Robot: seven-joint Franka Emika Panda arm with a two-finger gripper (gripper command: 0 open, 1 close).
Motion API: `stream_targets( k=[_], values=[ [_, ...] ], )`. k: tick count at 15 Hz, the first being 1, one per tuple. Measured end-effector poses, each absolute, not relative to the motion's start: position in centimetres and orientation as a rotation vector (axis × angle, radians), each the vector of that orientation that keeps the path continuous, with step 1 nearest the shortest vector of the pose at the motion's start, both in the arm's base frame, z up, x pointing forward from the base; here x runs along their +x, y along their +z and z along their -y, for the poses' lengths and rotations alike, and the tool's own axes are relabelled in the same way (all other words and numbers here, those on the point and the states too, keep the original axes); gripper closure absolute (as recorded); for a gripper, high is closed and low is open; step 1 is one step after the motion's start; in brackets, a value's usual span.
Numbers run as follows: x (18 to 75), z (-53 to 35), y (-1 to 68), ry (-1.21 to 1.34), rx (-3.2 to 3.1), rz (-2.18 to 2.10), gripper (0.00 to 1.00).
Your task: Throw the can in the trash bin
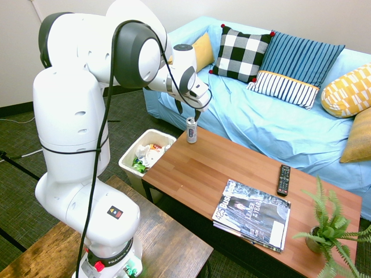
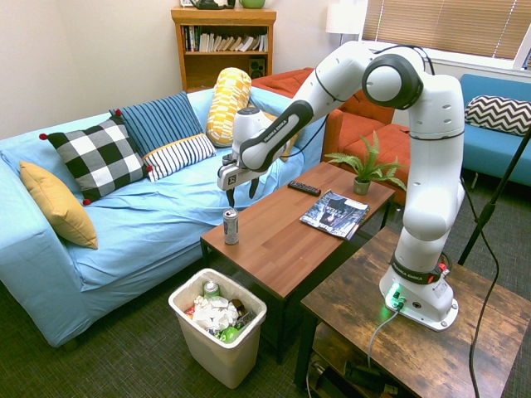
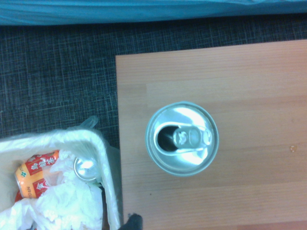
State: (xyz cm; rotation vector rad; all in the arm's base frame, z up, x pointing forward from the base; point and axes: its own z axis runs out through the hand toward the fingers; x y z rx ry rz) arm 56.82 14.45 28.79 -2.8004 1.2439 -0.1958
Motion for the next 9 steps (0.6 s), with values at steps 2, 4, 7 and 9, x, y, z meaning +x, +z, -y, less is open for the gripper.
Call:
stream_targets(
  k=[2, 4, 7, 9],
  values=[
    [57.8, -15.1, 27.2, -0.182, -2.807, -1.258, 0.00],
    [58.7, -15.5, 25.8, -0.172, -2.815, -1.261, 0.00],
    [60.0, -15.6, 24.4, -0.171, -2.821, -1.275, 0.00],
    [60.7, -15.7, 23.2, -0.152, -2.823, -1.283, 0.00]
  ],
)
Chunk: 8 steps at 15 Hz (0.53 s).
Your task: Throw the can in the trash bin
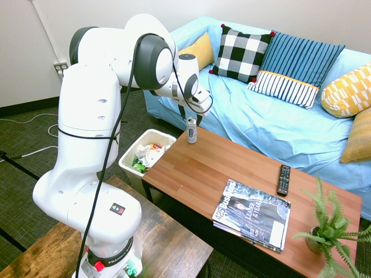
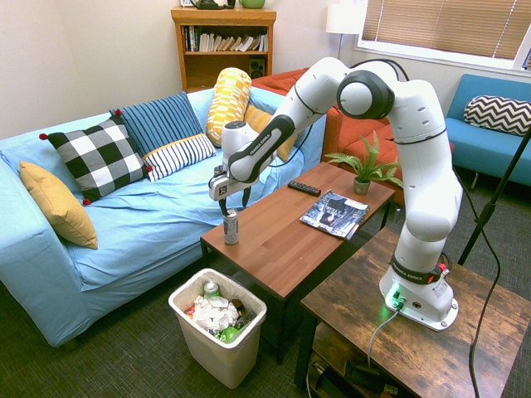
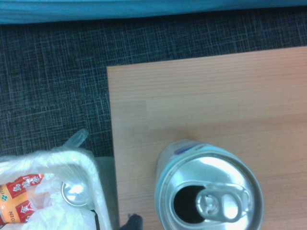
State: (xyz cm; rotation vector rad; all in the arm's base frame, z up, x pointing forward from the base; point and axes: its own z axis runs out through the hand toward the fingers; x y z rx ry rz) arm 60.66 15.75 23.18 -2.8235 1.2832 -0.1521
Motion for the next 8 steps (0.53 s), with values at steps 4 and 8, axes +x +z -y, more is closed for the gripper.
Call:
stream_targets(
  k=[4, 8],
  values=[
    [61.2, -15.8, 21.3, -0.107, -2.836, -1.297, 0.00],
    [61.8, -16.0, 20.6, -0.103, -2.843, -1.284, 1.00]
  ],
)
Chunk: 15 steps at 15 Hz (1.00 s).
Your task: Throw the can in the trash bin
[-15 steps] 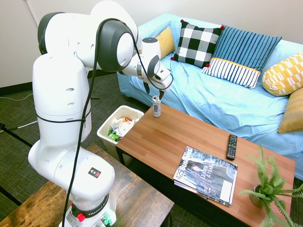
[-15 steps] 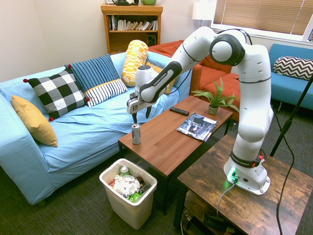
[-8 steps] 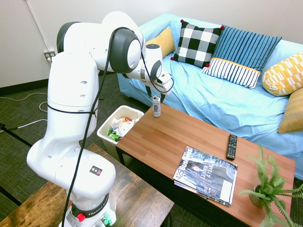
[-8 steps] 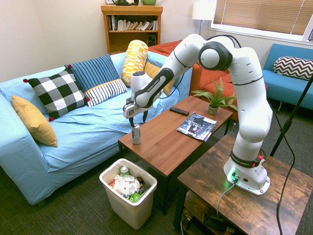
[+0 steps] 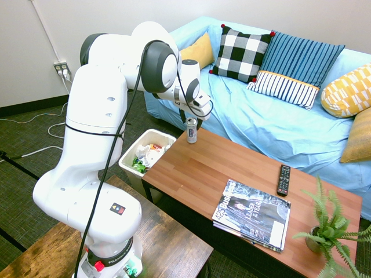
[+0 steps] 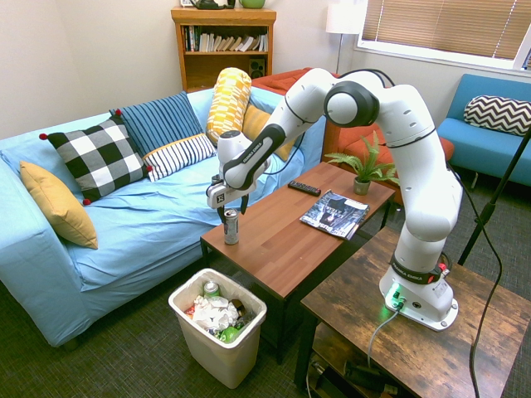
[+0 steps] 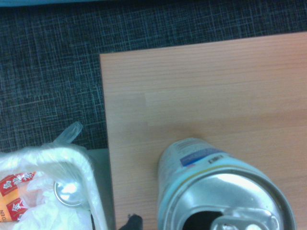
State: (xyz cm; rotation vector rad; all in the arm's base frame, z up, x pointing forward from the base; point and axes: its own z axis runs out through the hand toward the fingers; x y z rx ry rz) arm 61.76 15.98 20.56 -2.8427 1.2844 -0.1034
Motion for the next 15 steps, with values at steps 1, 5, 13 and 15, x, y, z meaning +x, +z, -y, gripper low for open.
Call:
stream_targets(
  k=[1, 5, 13, 15],
  values=[
    [61.9, -16.1, 20.4, -0.104, -2.843, -1.283, 1.00],
    [62.5, -16.1, 20.0, -0.105, -2.843, -1.282, 1.00],
    [63.0, -16.0, 20.1, -0.081, -2.842, -1.306, 1.00],
    [63.2, -15.7, 20.3, -0.075, -2.841, -1.318, 1.00]
  ],
)
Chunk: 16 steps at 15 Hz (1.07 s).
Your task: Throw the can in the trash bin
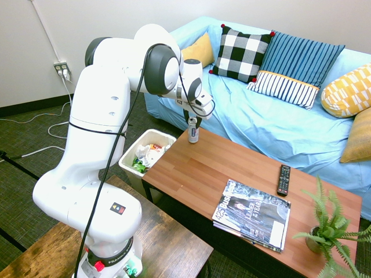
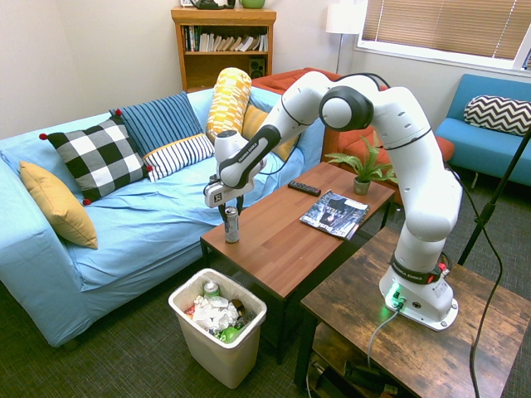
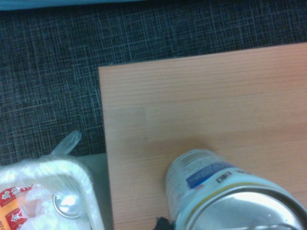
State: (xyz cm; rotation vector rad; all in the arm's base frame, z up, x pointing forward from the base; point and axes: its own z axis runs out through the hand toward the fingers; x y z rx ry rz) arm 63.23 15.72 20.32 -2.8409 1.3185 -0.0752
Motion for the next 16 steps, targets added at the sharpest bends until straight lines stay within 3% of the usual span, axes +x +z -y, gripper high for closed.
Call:
stream_targets(
  k=[5, 9, 16],
  values=[
    [61.5, -22.7, 23.9, -0.158, -2.895, -1.164, 1.00],
    [55.5, -32.2, 24.1, -0.202, -3.001, -1.007, 1.00],
    [48.6, -39.0, 23.2, -0.213, -3.085, -0.815, 1.00]
  ],
)
